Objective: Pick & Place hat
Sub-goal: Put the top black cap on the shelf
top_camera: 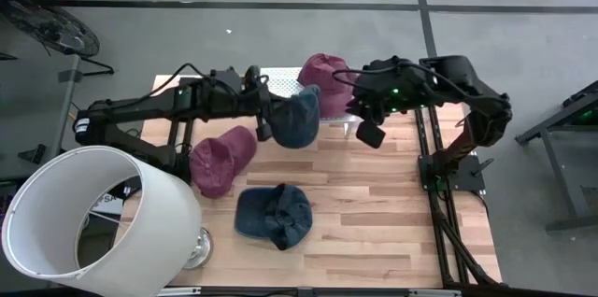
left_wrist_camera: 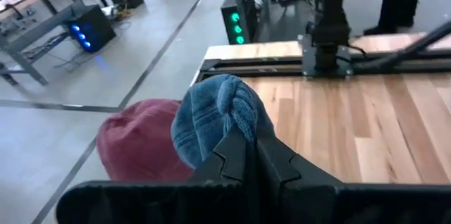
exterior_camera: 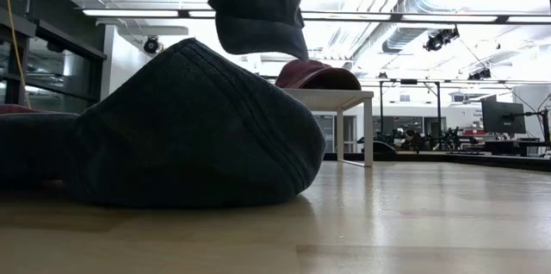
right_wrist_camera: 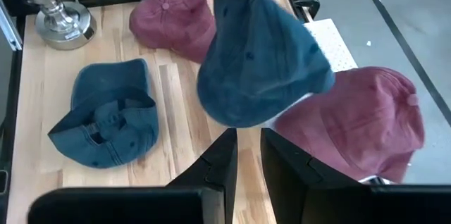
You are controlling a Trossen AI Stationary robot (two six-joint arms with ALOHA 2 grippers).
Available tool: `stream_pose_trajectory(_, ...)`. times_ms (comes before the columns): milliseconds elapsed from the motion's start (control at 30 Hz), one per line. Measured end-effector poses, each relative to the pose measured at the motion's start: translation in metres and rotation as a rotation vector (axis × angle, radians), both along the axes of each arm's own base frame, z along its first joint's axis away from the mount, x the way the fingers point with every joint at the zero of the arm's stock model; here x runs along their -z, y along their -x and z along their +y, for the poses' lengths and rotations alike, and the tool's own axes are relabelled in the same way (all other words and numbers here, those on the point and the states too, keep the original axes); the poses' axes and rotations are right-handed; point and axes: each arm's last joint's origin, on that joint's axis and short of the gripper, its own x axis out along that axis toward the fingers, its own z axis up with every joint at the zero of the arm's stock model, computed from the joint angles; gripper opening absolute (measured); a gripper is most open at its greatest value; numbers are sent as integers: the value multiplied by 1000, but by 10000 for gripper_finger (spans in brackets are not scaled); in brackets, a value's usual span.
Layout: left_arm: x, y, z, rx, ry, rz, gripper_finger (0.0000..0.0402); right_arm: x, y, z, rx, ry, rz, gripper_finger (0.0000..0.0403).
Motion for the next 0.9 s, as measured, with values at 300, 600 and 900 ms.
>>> stream_pose_trajectory(300,-1,5,25,-28,20,-10,2,-8,23,0,-14,28,-1,57)
stream_pose_trajectory(600,0,9,40,-32,39,-13,2,-12,34,0,-56,69,3,57)
stream_pose_trajectory(900,5,14,51,-104,61,36,2,-12,35,-1,-81,142,25,57)
